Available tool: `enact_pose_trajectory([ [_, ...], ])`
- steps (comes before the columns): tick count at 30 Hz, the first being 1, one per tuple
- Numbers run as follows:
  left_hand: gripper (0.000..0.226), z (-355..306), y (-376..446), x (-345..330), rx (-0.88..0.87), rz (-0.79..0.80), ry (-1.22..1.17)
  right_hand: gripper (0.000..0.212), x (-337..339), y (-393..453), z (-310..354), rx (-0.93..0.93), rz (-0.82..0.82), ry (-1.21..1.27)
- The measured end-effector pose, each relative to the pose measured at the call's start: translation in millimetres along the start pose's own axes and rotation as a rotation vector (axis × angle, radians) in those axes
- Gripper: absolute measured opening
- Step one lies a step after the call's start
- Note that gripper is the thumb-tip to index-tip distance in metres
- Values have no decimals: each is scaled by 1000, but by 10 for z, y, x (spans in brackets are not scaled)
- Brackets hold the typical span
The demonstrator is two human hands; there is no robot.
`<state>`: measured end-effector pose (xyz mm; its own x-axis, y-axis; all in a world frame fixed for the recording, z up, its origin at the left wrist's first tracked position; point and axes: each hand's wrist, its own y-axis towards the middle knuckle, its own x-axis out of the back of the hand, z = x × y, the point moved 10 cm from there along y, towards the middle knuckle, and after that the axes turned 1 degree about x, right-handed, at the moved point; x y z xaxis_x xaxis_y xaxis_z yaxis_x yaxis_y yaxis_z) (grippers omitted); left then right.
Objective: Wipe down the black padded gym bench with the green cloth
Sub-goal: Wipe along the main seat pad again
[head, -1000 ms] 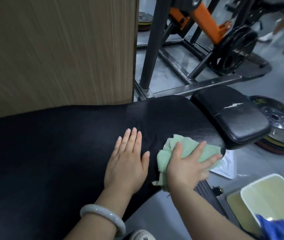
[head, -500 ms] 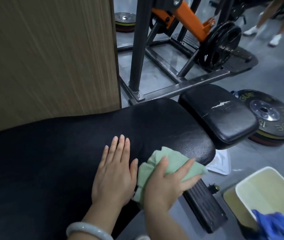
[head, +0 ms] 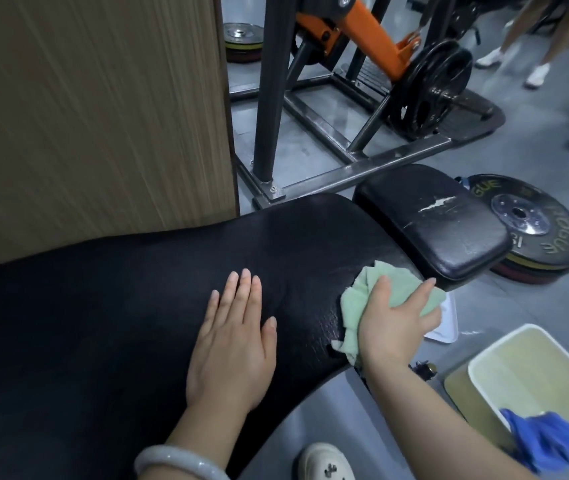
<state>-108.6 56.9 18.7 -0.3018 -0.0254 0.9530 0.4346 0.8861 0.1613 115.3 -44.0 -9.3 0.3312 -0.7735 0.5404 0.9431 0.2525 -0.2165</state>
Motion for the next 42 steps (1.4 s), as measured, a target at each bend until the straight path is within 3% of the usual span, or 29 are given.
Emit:
enact_pose_trajectory([
  [7,76,5,-26,64,-50,76,-231,72,-444,-1349,-106,151,146,14],
  [11,62,176,-349,119,-175,186,-62,74,-262,-738,-54,110,86,-37],
  [15,53,435,-714,245,-187,178,-20,71,-30,-86,101,87,58,-104],
  [20,56,621,-885,319,-196,172,87,68,23,13,154,74,70,-130],
  [25,54,669,-948,353,-143,126,12,72,72,217,283,141,177,-242],
  [31,52,681,-911,341,-122,105,35,67,-65,-455,149,156,51,-93],
  [37,51,687,-897,329,-131,94,32,68,-393,-1414,-107,139,151,76],
  [42,50,696,-899,339,-117,93,6,72,-449,-1440,-186,146,213,91],
])
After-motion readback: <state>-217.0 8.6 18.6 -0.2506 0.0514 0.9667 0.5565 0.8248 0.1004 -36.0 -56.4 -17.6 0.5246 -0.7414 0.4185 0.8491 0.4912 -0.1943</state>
